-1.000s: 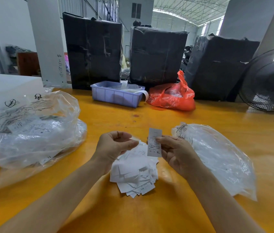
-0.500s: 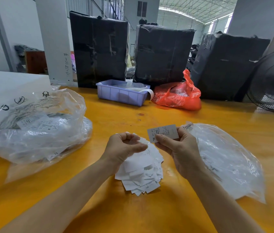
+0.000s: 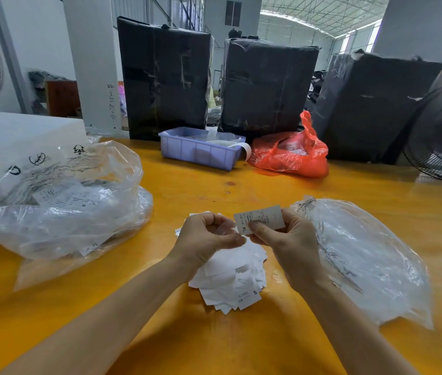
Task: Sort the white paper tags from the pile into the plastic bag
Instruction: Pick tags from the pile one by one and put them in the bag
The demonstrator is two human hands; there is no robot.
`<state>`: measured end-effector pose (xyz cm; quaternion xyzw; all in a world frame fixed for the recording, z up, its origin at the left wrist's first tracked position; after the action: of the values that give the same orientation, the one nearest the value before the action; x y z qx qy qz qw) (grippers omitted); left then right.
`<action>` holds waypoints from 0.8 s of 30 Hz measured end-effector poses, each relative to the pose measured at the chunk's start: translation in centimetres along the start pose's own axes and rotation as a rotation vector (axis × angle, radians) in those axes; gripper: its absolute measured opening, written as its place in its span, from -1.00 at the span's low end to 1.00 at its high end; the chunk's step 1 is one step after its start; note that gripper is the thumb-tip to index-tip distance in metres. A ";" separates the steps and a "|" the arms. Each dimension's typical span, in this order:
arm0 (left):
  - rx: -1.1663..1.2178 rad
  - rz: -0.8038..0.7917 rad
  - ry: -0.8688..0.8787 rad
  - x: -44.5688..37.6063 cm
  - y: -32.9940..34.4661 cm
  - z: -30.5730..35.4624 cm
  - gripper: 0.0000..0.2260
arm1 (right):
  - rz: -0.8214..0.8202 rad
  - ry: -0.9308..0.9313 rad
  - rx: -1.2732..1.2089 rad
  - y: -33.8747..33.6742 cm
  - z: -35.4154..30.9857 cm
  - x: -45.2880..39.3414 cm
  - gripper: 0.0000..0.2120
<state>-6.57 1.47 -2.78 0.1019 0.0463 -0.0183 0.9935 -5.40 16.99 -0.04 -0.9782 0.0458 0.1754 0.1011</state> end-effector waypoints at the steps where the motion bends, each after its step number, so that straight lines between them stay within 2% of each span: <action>1: -0.002 -0.010 0.004 0.0 0.1 0.0 -0.76 | -0.017 0.003 -0.001 0.2 0.0 0.1 -0.89; 5: -0.006 -0.004 -0.004 0.0 0.0 0.1 -0.78 | -0.043 0.012 -0.025 0.4 0.0 0.1 -0.90; 10: 0.053 0.037 -0.059 0.0 -0.3 -0.2 -0.85 | 0.038 0.011 -0.109 -0.4 0.0 -0.2 -0.88; 14: 0.057 0.029 -0.097 0.2 -0.2 -0.4 -0.81 | 0.051 0.003 -0.143 -0.6 -0.1 -0.3 -0.86; 24: 0.095 -0.018 -0.150 0.4 0.3 -0.2 -0.75 | 0.053 -0.045 -0.043 -0.4 -0.2 -0.2 -0.86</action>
<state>-6.21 1.78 -2.92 0.1470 -0.0283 -0.0370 0.9880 -5.46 17.39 0.33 -0.9744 0.0658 0.2009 0.0763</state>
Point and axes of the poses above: each hand's wrist, its own x-axis away from the middle knuckle, its own y-axis out of the palm, z = x × y, the point moved 7 cm from there along -x, towards the middle knuckle, and after that the axes turned 9 degrees about x, right-handed, at the moved point
